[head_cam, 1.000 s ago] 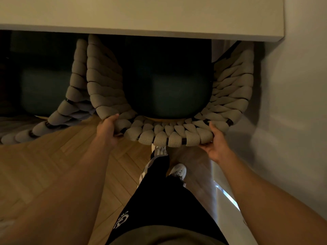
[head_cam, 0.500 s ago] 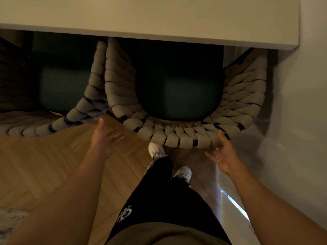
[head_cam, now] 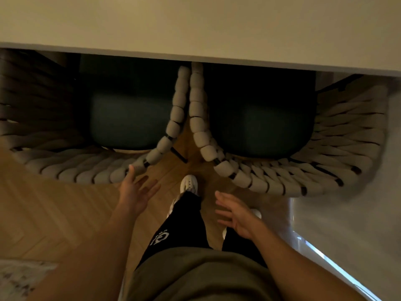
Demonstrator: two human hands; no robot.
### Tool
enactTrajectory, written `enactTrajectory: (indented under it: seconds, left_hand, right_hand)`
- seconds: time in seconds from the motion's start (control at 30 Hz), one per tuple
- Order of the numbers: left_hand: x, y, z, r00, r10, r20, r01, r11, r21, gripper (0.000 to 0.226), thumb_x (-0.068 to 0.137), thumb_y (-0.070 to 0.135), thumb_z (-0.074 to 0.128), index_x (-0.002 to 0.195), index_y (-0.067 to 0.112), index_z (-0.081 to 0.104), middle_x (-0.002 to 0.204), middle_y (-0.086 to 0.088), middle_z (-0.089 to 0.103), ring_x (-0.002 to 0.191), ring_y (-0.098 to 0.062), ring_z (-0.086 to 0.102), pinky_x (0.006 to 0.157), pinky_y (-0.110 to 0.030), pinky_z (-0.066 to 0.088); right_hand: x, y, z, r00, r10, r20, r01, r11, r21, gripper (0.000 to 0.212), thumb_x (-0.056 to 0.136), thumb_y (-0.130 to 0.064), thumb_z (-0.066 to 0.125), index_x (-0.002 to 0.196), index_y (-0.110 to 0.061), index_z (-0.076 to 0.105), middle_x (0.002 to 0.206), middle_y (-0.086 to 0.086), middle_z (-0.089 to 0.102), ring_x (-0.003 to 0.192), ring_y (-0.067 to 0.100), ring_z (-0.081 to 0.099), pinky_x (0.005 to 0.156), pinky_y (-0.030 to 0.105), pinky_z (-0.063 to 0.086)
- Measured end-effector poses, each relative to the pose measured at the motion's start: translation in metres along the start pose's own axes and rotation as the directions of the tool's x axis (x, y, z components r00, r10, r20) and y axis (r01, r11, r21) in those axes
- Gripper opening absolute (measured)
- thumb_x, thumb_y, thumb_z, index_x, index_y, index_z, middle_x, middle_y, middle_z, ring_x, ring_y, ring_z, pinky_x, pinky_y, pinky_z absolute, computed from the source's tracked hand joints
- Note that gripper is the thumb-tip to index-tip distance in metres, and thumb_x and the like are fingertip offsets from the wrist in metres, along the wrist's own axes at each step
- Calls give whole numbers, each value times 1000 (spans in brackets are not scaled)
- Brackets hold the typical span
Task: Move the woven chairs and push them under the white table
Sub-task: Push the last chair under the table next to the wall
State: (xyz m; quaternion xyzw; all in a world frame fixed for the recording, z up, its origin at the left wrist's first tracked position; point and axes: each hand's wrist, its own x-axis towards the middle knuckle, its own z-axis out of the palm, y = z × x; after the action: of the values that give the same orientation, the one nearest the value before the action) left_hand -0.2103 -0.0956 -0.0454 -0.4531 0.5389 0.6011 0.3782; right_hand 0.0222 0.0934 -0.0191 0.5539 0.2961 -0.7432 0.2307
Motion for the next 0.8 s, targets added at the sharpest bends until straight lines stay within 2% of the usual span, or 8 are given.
enactTrajectory:
  seconds: [0.07, 0.17, 0.27, 0.4, 0.53, 0.67, 0.8]
  left_hand:
    - [0, 10, -12, 1000, -7, 9, 7, 1000, -1, 73, 93, 53, 61, 153, 24, 32, 146, -17, 41, 122, -47, 53, 100, -59, 48]
    - [-2, 17, -28, 1000, -5, 8, 5, 1000, -8, 68, 94, 51, 59, 151, 23, 35, 148, -18, 39, 125, -47, 51, 101, -58, 47]
    - [-2, 24, -44, 1000, -5, -11, 5, 1000, -11, 74, 93, 50, 61, 154, 24, 27, 151, -18, 37, 126, -47, 51, 98, -57, 49]
    - [-3, 38, -66, 999, -1, -46, 0, 1000, -22, 78, 93, 49, 62, 156, 26, 23, 154, -18, 34, 128, -46, 50, 101, -57, 48]
    - [-1, 58, -90, 996, 32, -83, -34, 999, -22, 77, 92, 50, 64, 155, 26, 27, 153, -18, 35, 129, -45, 48, 101, -56, 48]
    - [8, 90, -115, 993, 55, -106, -56, 998, -9, 74, 92, 49, 65, 153, 25, 33, 151, -18, 37, 127, -45, 49, 101, -57, 48]
    - [21, 135, -136, 991, 87, -105, -82, 995, 54, 65, 94, 49, 62, 150, 24, 39, 149, -16, 40, 125, -43, 51, 93, -53, 52]
  right_hand:
    - [4, -11, 32, 1000, -15, 11, 15, 1000, -25, 115, 55, -66, 81, 152, -20, 40, 148, 4, 51, 128, 26, 54, 91, 37, 53]
    - [12, -25, 67, 999, -31, 23, 32, 999, -41, 87, 80, -54, 75, 152, -19, 40, 147, 6, 51, 130, 27, 53, 94, 39, 51]
    - [22, -38, 92, 1000, -27, 8, 27, 995, -97, 76, 87, -50, 72, 150, -21, 41, 148, 6, 49, 131, 27, 52, 102, 44, 49]
    - [30, -55, 114, 999, 1, 35, 3, 992, -122, 82, 82, -55, 75, 150, -23, 42, 151, 6, 47, 129, 26, 53, 96, 41, 51]
    - [37, -62, 131, 999, -6, 53, 13, 989, -145, 85, 85, -52, 73, 154, -20, 36, 154, 8, 44, 135, 30, 49, 104, 45, 49]
    - [45, -53, 161, 999, -38, -3, 37, 987, -156, 90, 83, -55, 74, 155, -20, 34, 155, 7, 43, 135, 30, 49, 106, 48, 48]
    - [57, -46, 198, 996, -54, -64, 46, 993, -111, 91, 86, -52, 73, 158, -18, 29, 156, 8, 42, 135, 31, 49, 107, 49, 47]
